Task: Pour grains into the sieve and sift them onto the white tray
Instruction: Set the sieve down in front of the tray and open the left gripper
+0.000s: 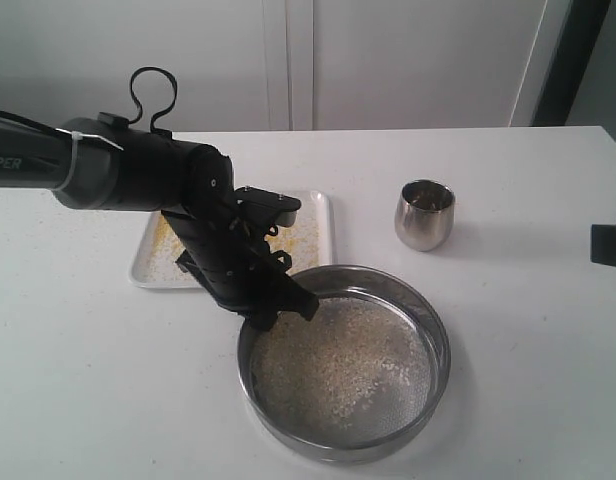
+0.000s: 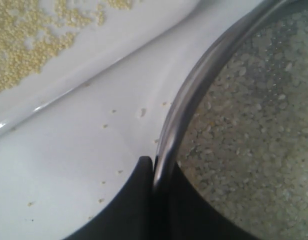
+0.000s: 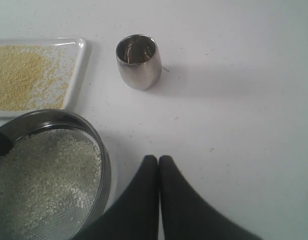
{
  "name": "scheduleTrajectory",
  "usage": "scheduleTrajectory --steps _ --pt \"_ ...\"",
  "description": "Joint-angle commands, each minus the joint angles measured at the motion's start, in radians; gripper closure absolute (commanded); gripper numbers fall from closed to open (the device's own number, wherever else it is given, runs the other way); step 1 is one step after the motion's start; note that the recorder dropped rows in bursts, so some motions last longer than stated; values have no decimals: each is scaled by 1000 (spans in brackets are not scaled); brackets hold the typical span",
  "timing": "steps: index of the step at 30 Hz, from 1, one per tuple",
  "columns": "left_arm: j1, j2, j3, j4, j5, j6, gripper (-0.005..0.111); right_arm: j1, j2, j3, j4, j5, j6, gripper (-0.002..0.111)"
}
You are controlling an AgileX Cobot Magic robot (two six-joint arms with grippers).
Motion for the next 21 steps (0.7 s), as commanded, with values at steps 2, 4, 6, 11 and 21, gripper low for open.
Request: scheduleTrajectory --steps 2,4,6,11,21 --pt "-3 -9 -6 -28 -30 -2 107 -6 -6 4 -10 -9 -4 108" --pt "-3 -9 -6 -28 -32 -2 107 -6 -6 4 -10 -9 -4 108" --pt "-3 -9 -6 -28 -32 -2 107 -6 -6 4 -10 -9 -4 108" --pt "-3 -9 -6 -28 -28 -2 107 -6 -6 4 -10 -9 -4 108" --pt "-3 -9 -6 -28 -11 -2 107 -6 -6 4 -10 -9 -4 108"
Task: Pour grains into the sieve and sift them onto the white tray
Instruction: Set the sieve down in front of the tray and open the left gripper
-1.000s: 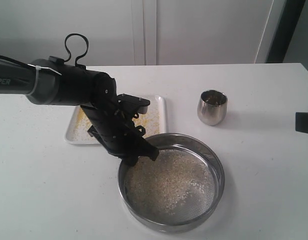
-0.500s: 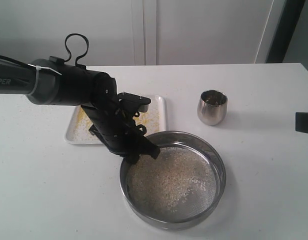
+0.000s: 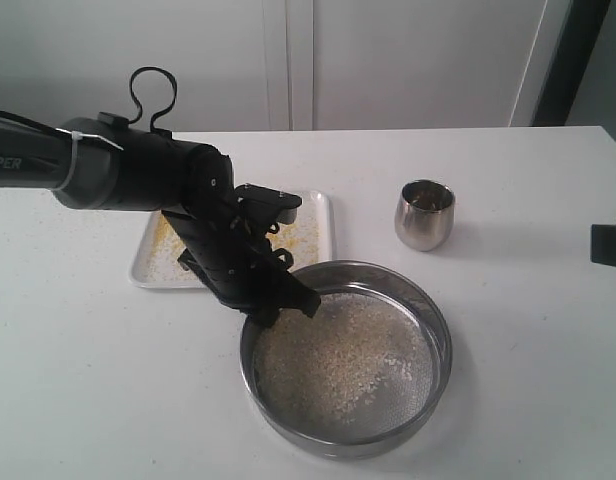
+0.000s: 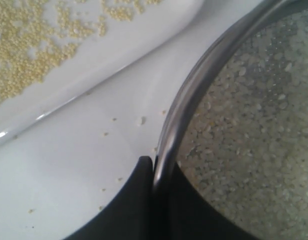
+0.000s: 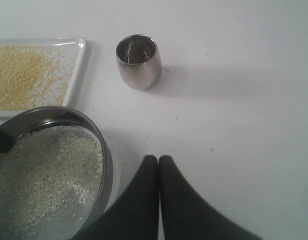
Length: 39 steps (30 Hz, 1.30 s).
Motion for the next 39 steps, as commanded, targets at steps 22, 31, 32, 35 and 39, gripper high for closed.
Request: scheduleTrajectory --steps 22,31,32,35,39 --pt "-3 -9 -6 -24 11 -6 45 -6 -6 4 -10 -9 -4 108" --pt "-3 -32 -6 -24 20 -6 45 -6 -6 4 -10 -9 -4 108" --pt "-3 -37 -6 -24 22 -6 45 -6 -6 4 -10 -9 -4 108" --pt "-3 -50 -6 -24 32 -6 45 -6 -6 4 -10 -9 -4 108" --pt "-3 -64 -6 -24 59 -6 45 -6 -6 4 -10 -9 -4 108"
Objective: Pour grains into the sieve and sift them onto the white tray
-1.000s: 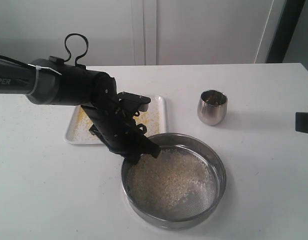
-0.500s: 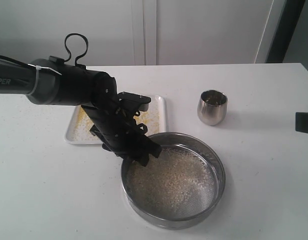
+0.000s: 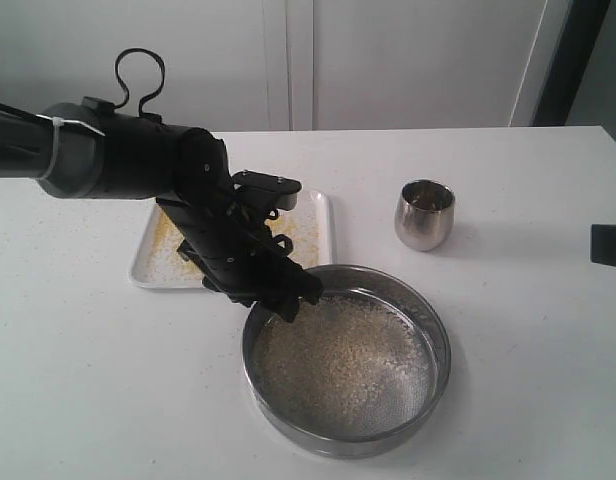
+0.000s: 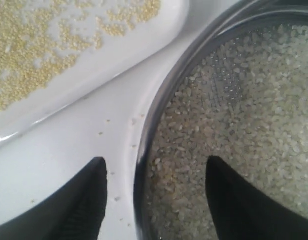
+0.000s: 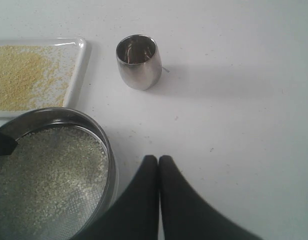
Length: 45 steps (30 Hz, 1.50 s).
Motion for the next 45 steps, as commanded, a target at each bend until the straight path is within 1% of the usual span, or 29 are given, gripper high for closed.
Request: scheduleTrajectory --steps 1,10,12,15,20,25,28,31,39,41,42,44,45 --pt "-3 -27 -4 -11 56 -6 45 -6 -6 4 -10 -9 -4 108" --pt "-3 -101 -4 12 105 -2 45 -6 -6 4 -10 -9 -4 108" --pt "-3 -115 -4 12 115 -2 48 -6 -6 4 -10 -9 -4 108" --pt "-3 -137 -4 12 135 -2 60 -6 -6 4 -10 -9 -4 108" --pt "-3 -161 -4 19 159 -2 87 -6 -6 4 -10 -9 -4 108" --pt "-3 -177 -4 34 177 -2 106 -6 -6 4 -10 -9 -4 108" --pt "-3 -185 -4 50 180 -2 107 -6 -6 4 -10 -9 -4 108" --pt "14 -211 -4 65 199 -26 107 -6 -6 4 -10 -9 -4 108" --pt "92 -297 -4 119 341 -26 107 -6 -6 4 -10 -9 -4 108" --pt "107 -323 -4 146 368 -26 107 -6 -6 4 -10 -9 -4 108" --pt "114 -347 -4 191 401 -22 107 -6 -6 4 -10 -9 -4 108" --pt "114 -375 -4 248 427 -21 107 -6 -6 4 -10 -9 -4 108" --pt "114 -380 -4 250 425 -16 107 -6 -6 4 -10 -9 -4 108"
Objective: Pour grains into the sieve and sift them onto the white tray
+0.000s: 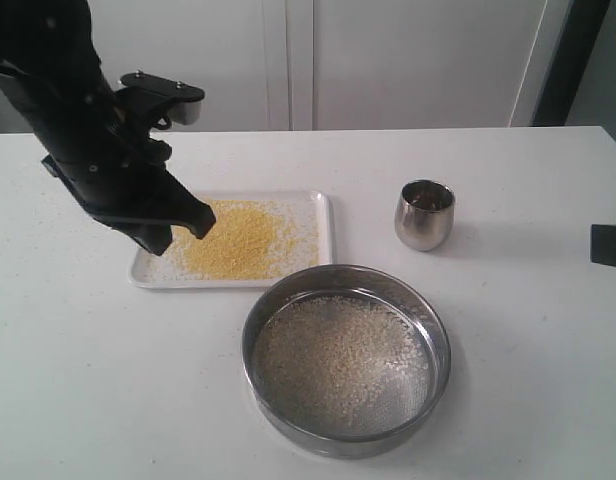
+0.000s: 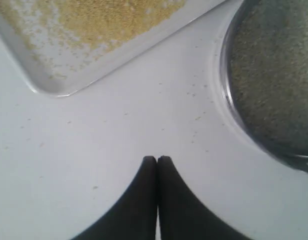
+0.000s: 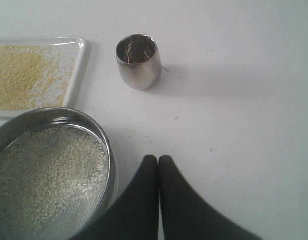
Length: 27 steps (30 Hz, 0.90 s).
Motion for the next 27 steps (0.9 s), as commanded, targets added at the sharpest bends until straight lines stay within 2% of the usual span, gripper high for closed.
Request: scheduleTrajectory --steps 1,11,20,23,27 --pt "3 -42 -4 40 27 11 107 -6 -6 4 -10 -9 -4 108" --pt "3 -42 -4 40 30 25 107 -6 -6 4 -10 -9 -4 108" --pt "3 -45 -4 103 30 24 107 -6 -6 4 -10 -9 -4 108" --pt "29 -45 -4 108 30 24 107 -6 -6 4 -10 -9 -4 108" --pt "104 -47 -4 54 30 20 107 -6 -6 4 -10 -9 -4 108"
